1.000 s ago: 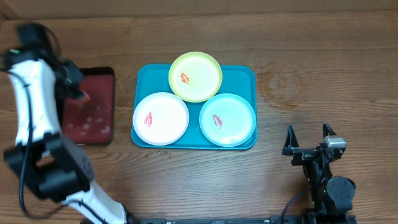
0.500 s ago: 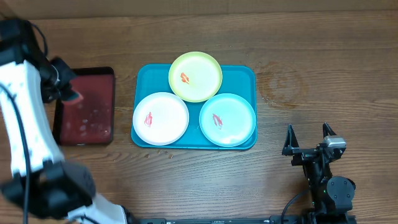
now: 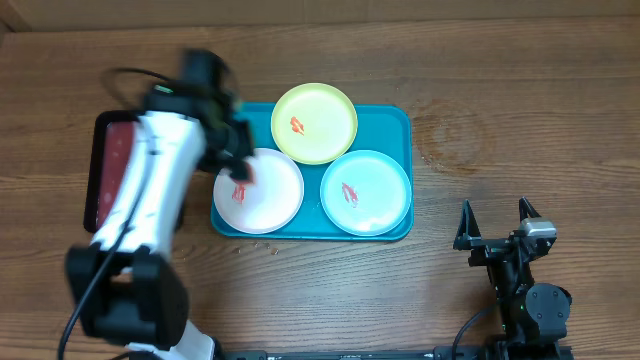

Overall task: Clean dirty plates on tray and stack at the side
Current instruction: 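Move the sponge with the left gripper over the white plate, then reach the right gripper to the white plate rim and grip it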

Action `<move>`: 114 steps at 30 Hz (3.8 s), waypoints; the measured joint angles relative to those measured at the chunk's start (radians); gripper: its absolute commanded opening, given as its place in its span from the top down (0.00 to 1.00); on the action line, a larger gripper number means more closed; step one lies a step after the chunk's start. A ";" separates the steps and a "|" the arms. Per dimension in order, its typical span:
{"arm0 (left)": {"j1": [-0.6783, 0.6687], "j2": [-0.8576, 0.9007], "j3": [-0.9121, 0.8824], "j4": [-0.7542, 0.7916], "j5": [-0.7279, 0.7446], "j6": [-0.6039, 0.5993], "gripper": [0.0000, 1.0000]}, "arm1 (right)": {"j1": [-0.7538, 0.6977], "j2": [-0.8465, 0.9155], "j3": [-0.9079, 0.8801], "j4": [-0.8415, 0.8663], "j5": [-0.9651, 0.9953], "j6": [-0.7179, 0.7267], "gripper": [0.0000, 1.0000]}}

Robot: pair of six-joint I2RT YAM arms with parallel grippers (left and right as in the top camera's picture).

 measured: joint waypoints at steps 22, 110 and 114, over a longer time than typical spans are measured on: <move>-0.085 0.166 -0.142 0.114 -0.081 -0.076 0.23 | 0.000 0.000 0.000 0.000 0.000 0.000 0.00; 0.147 -0.108 0.169 -0.051 -0.095 -0.076 0.00 | 0.700 2.131 1.699 -0.814 -0.081 0.570 0.61; 0.147 -0.108 0.169 -0.051 -0.095 -0.076 0.00 | 0.700 2.147 1.697 -0.811 -0.071 0.580 0.61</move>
